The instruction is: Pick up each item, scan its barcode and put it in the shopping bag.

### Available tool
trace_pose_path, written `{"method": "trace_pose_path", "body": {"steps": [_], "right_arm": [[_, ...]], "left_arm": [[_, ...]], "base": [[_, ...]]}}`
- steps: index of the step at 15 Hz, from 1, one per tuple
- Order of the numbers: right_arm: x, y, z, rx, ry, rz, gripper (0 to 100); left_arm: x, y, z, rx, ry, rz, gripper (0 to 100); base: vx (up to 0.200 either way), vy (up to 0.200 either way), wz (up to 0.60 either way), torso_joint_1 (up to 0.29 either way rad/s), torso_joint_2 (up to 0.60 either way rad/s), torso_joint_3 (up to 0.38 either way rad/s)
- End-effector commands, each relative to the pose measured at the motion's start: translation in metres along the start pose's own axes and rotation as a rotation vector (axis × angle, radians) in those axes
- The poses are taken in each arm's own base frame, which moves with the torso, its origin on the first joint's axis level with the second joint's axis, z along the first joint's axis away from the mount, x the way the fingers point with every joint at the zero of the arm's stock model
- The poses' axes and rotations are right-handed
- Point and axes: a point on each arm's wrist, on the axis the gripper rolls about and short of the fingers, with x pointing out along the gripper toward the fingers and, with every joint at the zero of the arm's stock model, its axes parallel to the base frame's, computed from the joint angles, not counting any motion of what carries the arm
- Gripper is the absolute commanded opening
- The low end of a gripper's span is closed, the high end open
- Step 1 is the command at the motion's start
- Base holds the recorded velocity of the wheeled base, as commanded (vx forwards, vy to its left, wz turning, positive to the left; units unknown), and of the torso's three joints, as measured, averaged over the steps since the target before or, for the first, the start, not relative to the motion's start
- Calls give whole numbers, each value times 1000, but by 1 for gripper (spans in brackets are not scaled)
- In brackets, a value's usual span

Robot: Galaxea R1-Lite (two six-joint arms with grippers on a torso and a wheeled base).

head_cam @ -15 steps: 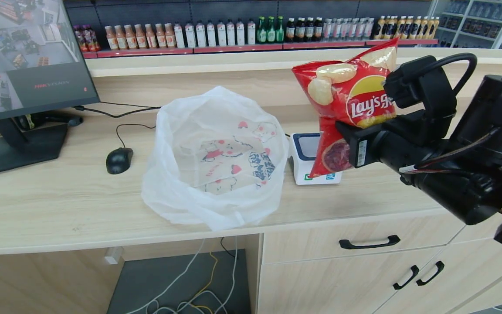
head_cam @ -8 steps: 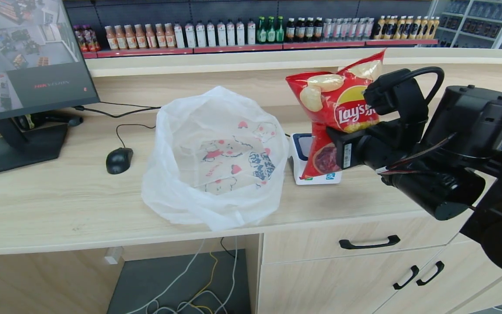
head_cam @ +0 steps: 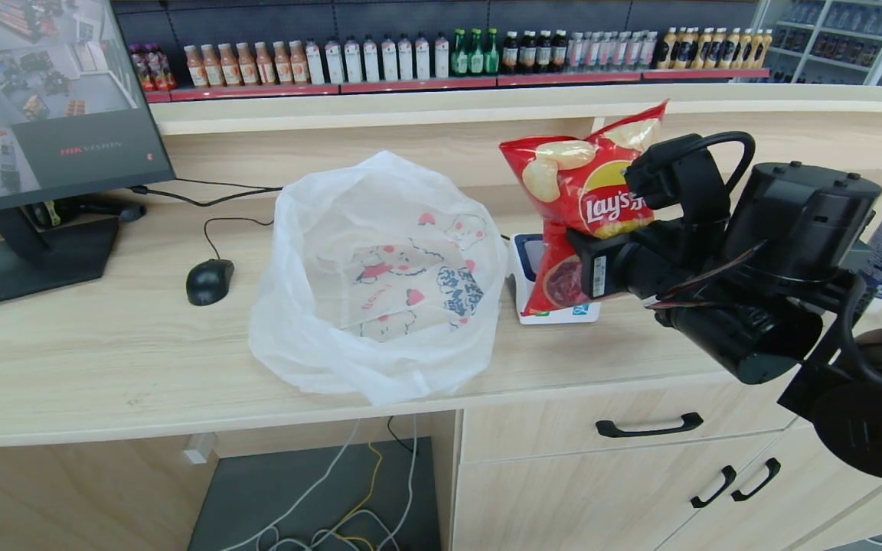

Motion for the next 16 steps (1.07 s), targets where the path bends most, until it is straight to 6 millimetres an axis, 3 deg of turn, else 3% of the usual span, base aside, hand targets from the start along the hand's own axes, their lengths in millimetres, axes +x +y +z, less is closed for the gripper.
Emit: {"method": "trace_pose_path", "body": {"steps": [1, 16], "right_arm": [[1, 0, -1, -1, 5, -1, 0], [0, 1, -5, -6, 15, 5, 0]], "left_arm": [[0, 0, 0, 0, 1, 0, 100], [0, 0, 0, 0, -1, 0, 100]], "base": [[0, 0, 0, 0, 0, 0], [0, 0, 0, 0, 0, 0]]}}
